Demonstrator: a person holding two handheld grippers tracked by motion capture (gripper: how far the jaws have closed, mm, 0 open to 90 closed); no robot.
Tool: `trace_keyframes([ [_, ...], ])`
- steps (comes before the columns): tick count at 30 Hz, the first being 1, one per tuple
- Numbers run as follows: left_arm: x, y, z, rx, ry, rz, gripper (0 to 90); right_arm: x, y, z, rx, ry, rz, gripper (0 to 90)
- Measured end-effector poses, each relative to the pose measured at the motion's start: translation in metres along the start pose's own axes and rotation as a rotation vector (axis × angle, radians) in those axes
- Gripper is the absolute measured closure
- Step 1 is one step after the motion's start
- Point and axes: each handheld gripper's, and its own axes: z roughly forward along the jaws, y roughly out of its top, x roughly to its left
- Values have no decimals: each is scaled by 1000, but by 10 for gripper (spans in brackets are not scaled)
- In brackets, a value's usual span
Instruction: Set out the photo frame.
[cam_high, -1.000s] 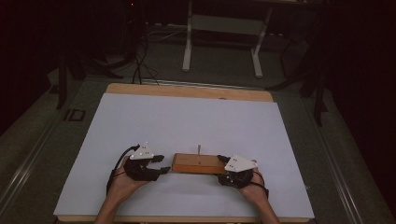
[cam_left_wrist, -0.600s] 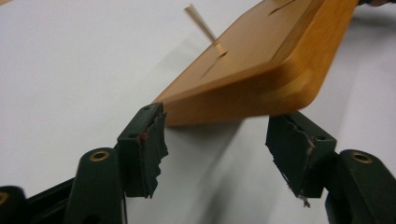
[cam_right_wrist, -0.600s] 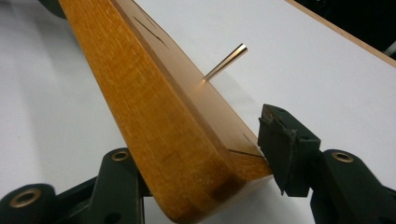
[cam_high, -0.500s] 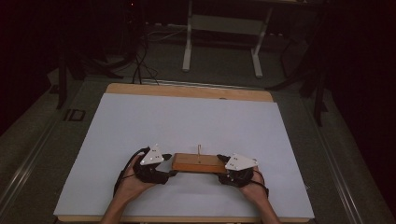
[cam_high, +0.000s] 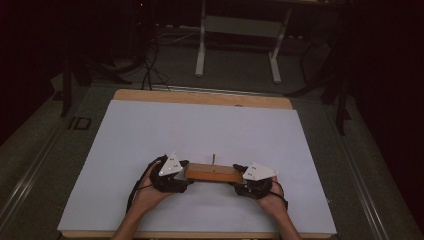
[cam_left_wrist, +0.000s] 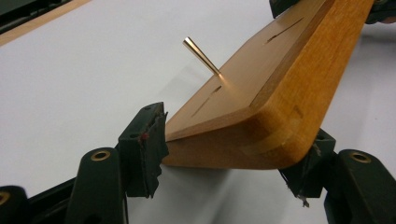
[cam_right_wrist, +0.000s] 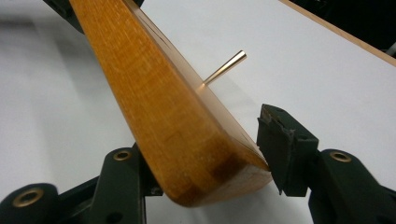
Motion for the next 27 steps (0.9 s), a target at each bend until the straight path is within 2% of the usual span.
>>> trace_keyframes([
  [6, 2, 0, 7, -10, -18, -11, 391, -2, 0, 0, -4, 2, 5, 477],
  [17, 3, 2, 12, -26, -12, 4, 437, -8, -1, -2, -4, 13, 25, 485],
  [19, 2, 2, 11, -22, -8, 16, 442, -8, -1, -2, -3, 14, 24, 485],
  [20, 0, 3, 11, -17, -7, 48, 448, -8, -1, -2, -3, 14, 23, 485],
  [27, -3, 6, 11, 5, -10, 85, 503, -10, -1, -2, 10, 25, 5, 478],
])
